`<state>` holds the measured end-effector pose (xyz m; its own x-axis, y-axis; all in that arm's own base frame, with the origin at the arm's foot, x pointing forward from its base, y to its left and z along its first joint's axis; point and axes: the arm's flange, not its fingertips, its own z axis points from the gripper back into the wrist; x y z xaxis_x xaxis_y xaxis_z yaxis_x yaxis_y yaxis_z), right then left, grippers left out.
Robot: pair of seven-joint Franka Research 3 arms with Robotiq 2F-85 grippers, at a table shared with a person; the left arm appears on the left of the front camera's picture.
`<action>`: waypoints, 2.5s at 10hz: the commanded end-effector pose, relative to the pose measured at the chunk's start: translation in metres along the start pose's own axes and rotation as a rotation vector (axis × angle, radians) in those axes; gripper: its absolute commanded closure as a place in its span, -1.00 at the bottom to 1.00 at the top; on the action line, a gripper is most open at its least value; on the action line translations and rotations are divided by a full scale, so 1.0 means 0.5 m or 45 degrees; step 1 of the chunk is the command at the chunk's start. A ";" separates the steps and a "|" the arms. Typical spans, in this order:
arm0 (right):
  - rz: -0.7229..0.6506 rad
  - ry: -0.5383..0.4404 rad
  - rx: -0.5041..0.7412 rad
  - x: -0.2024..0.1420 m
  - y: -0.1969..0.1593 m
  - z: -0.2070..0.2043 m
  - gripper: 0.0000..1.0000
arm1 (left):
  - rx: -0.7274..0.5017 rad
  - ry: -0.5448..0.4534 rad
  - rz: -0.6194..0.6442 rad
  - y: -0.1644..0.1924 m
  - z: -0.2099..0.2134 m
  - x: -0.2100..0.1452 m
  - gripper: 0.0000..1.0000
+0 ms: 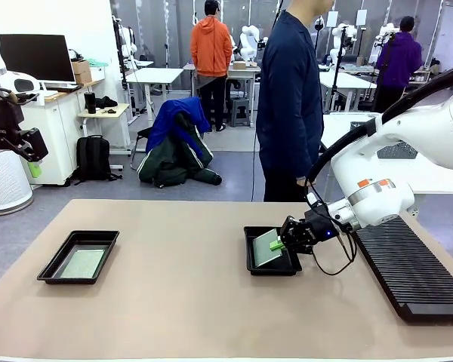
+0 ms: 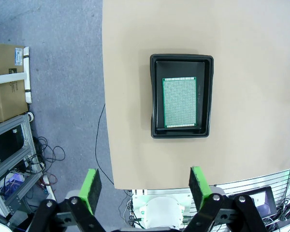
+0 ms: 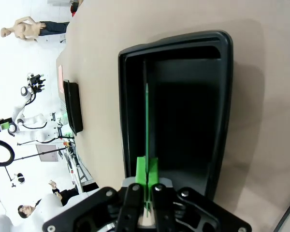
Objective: Inspect and transfer BCBs to ESD trays.
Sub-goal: Pick up the Blank PCB from the PCB Rack and place it in the right ESD tray.
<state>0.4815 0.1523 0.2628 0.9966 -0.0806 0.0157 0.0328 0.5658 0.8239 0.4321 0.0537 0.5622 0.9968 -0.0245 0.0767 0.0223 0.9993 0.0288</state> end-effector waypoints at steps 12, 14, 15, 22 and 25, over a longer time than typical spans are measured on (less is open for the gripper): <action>-0.049 0.017 -0.141 0.006 0.038 0.022 0.17 | 0.002 0.000 0.002 0.001 -0.003 -0.002 -0.94; -0.044 0.024 -0.195 0.007 0.061 0.038 -0.05 | 0.002 0.000 0.002 0.001 -0.003 -0.002 -0.94; -0.043 0.041 -0.242 0.012 0.079 0.044 -0.16 | 0.002 0.000 0.002 0.001 -0.003 -0.002 -0.94; -0.061 0.086 -0.734 0.050 0.230 0.078 -0.73 | 0.002 0.000 0.002 0.001 -0.003 -0.002 -0.94; -0.065 0.077 -0.784 0.040 0.262 0.101 -1.00 | 0.002 0.000 0.002 0.001 -0.003 -0.002 -0.94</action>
<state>0.5046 0.1792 0.3929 0.9963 -0.0737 -0.0445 0.0849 0.9266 0.3664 0.4321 0.0538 0.5622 0.9968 -0.0245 0.0766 0.0223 0.9993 0.0288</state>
